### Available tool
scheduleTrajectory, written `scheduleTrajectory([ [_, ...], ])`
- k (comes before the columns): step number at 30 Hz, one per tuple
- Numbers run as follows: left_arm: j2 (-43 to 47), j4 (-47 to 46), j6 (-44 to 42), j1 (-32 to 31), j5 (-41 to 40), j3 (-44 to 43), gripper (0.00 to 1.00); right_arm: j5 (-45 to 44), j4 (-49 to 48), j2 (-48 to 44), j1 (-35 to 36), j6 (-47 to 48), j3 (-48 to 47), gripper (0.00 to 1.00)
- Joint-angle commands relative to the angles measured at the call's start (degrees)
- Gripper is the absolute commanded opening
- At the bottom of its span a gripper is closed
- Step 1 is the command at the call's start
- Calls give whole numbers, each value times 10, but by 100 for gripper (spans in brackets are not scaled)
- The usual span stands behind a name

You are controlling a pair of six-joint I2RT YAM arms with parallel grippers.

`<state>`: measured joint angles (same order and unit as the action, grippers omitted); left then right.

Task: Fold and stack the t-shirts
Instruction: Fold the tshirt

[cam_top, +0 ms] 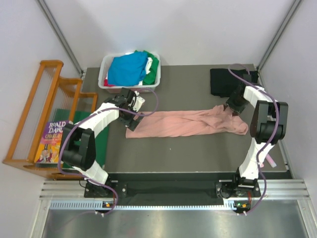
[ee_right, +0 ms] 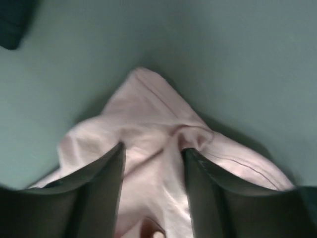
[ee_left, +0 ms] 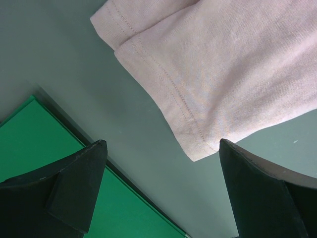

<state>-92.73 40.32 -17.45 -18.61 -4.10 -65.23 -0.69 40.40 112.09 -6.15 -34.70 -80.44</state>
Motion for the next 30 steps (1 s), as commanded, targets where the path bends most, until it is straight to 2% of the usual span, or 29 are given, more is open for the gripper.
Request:
scheduleTrajectory([
  [1, 12, -10, -2, -3, 3, -9, 99, 12, 10, -5, 14, 27, -52, 60],
  [2, 11, -10, -2, -2, 3, -10, 99, -10, 25, -12, 17, 28, -65, 71],
  [3, 10, -11, 0, -3, 4, -13, 99, -17, 30, -30, 21, 32, -69, 75],
  [8, -1, -11, 3, -3, 10, -18, 99, -36, 31, -114, 35, 33, -32, 86],
  [11, -6, -14, 6, -4, 13, -19, 99, -34, 24, -174, 57, 32, 11, 86],
  [14, -10, -13, 6, -5, 12, -24, 99, -26, 26, -216, 109, 41, 50, 85],
  [17, -11, -13, 6, -5, 12, -26, 99, 31, 13, -238, 121, 40, 104, 82],
  [24, -7, -11, 8, -6, 15, -26, 99, 49, -20, -202, 127, 38, 151, 80],
  [30, 0, -10, 5, -6, 7, -23, 99, 34, -30, -160, 129, 46, 136, 78],
])
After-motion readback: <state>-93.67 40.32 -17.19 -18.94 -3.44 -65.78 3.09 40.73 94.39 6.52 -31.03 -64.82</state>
